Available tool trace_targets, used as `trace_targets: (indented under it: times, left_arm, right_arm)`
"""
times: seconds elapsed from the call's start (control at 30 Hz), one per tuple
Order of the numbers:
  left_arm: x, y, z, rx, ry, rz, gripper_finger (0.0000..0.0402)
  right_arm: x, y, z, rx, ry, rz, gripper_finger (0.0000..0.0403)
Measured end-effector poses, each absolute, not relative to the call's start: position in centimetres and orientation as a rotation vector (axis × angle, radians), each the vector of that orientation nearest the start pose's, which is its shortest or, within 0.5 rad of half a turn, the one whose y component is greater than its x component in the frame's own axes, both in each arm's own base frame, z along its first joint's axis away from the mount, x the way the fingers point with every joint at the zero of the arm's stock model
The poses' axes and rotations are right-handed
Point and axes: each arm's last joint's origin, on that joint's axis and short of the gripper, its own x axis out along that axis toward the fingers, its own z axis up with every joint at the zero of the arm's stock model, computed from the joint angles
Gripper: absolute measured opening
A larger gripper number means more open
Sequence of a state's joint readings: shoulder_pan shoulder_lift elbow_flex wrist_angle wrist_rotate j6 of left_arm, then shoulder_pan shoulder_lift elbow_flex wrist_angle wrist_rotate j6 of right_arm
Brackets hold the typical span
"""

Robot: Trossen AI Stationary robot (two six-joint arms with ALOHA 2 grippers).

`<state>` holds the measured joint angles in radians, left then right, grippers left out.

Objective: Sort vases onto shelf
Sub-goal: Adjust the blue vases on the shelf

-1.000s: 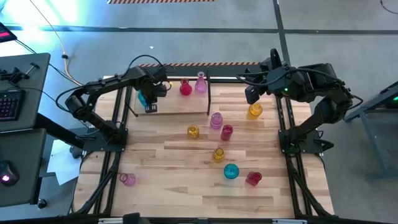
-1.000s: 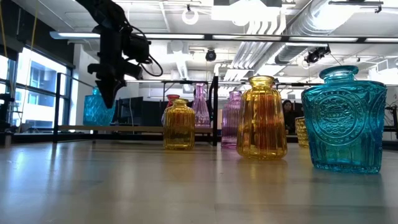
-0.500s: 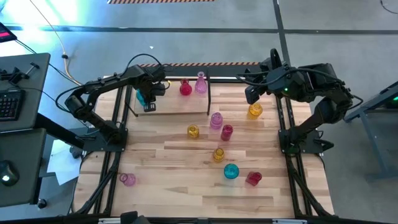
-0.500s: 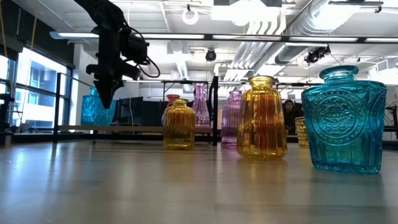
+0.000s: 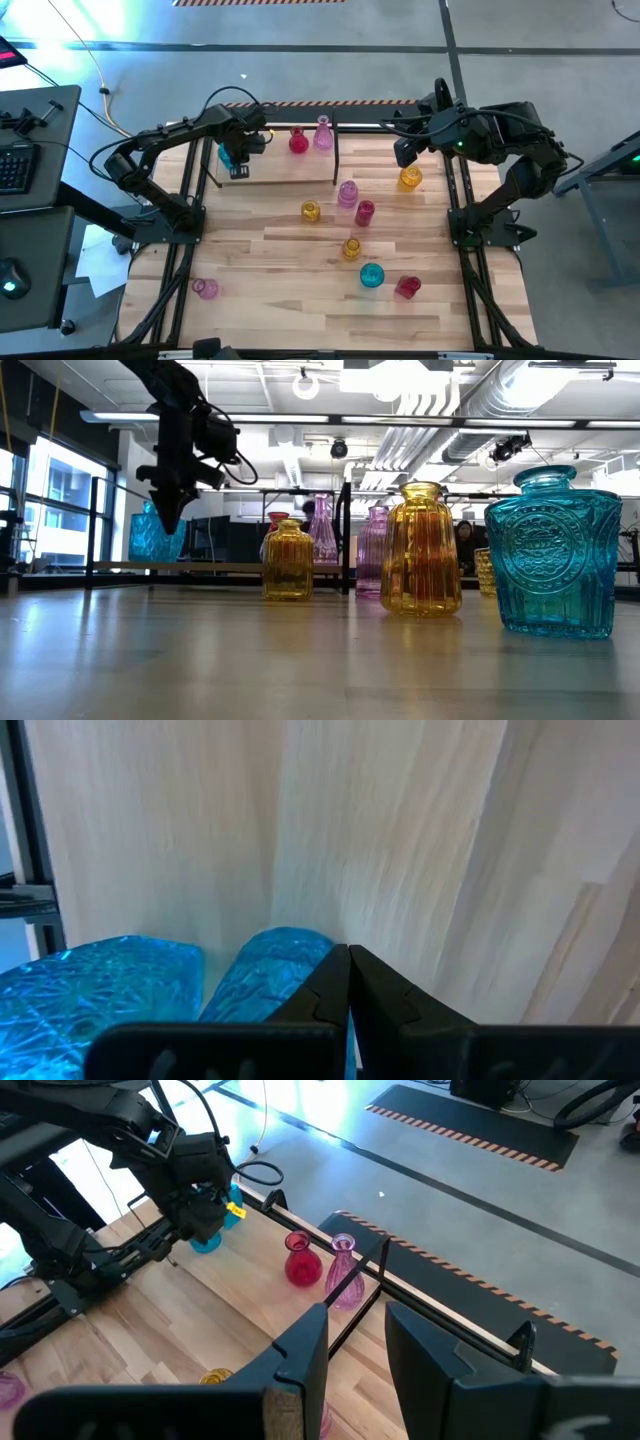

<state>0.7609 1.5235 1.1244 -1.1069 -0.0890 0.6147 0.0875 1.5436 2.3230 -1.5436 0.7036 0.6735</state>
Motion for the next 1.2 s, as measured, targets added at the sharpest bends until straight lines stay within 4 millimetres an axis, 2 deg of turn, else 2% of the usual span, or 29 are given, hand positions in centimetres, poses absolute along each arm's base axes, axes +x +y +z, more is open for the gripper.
trace_targets:
  times: [0.17,0.27,0.47,0.6,0.97,1.2]
  left_arm:
    - [19.0,18.3,23.1,-0.034,1.564,0.204,0.0]
    - [19.5,17.8,23.1,-0.053,1.517,0.146,0.0]
    - [20.8,16.2,24.2,-0.034,1.394,0.121,0.0]
    - [20.8,14.5,25.5,-0.059,1.354,0.122,0.0]
    - [17.7,11.4,28.9,-0.114,1.302,0.195,0.0]
    - [13.6,8.5,28.1,-0.166,1.208,0.268,0.0]
  right_arm:
    - [21.1,0.0,52.0,0.326,0.483,-0.789,0.0087]
    - [21.1,0.0,52.0,0.328,0.485,-0.786,0.0087]
    - [21.1,0.0,52.0,0.328,0.485,-0.786,0.0087]
    - [21.1,0.0,52.0,0.33,0.485,-0.785,0.0087]
    - [21.1,0.0,52.0,0.335,0.492,-0.773,0.0087]
    - [21.1,0.0,52.0,0.328,0.498,-0.765,0.0087]
